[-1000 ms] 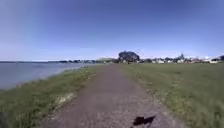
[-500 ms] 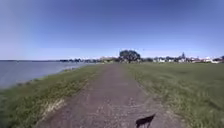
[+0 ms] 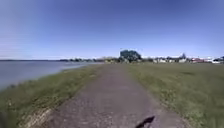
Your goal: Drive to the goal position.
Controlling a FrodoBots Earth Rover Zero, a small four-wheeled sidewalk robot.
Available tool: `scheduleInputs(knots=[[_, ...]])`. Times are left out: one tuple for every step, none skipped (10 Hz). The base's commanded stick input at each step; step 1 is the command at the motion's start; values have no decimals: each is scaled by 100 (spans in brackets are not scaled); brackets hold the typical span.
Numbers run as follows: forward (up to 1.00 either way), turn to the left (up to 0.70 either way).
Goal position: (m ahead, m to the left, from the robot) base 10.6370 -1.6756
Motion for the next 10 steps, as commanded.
scheduleInputs(knots=[[70, 0], [70, -14], [70, 0], [70, 0], [70, 0], [70, 0], [70, 0], [70, 0], [70, 0], [70, 0]])
